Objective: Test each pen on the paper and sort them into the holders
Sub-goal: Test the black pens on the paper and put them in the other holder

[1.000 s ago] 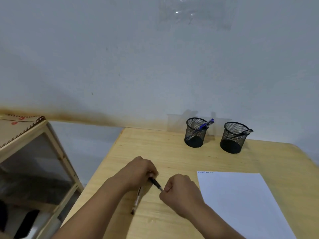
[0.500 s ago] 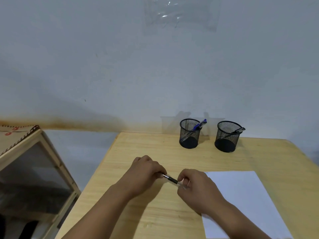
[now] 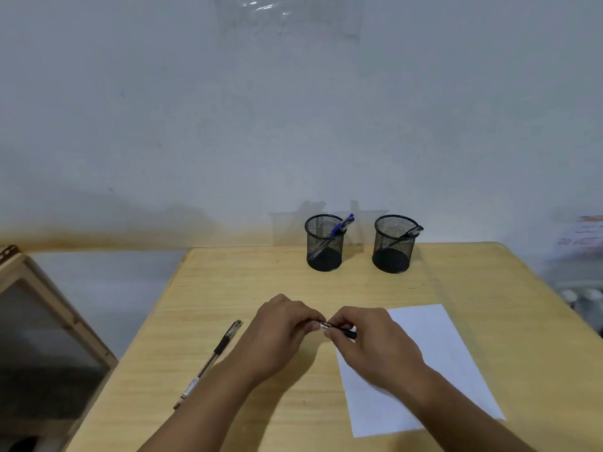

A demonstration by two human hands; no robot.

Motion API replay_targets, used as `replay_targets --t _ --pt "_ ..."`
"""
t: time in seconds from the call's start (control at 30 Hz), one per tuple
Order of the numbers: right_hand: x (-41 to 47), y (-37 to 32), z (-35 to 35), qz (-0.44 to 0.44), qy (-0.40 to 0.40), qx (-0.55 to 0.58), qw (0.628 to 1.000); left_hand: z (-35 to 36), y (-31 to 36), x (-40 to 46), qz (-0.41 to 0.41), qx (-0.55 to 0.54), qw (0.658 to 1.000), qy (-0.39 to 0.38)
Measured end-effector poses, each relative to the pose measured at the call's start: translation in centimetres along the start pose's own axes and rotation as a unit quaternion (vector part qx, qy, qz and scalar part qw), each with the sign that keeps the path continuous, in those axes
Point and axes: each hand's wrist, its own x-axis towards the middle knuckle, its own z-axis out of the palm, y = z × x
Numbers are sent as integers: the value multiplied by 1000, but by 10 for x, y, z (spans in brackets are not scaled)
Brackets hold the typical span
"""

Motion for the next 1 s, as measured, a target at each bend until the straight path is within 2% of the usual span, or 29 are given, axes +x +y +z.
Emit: replay_targets --t 0.17,0.23,0.3,0.37,0.47,0.57,0.7,0.8,0.93,1.0 --pt "3 11 -5 23 -6 30 999 5 3 7 -20 -22 1000 -4" --pt "5 20 -8 39 -9 49 998 10 5 6 -40 -14 999 22" --pt "4 32 -13 70 -12 81 994 15 2 5 -94 -23 993 61" --pt "1 46 -18 119 -16 149 981 19 0 2 -155 -28 983 98" --pt "-4 59 -23 176 20 254 951 25 3 -2 -218 -11 966 137" --pt "-9 67 -26 184 53 313 930 30 6 -3 -248 -8 959 136" --pt "-16 73 -26 173 62 334 924 36 0 -6 -231 3 964 134" --pt "-18 76 -26 169 71 360 915 42 8 -11 -181 29 973 143" --pt "-19 81 -32 179 83 436 878 55 24 -19 -97 10 992 86" --pt "-19 86 -34 172 86 442 876 61 26 -20 -74 9 996 52"
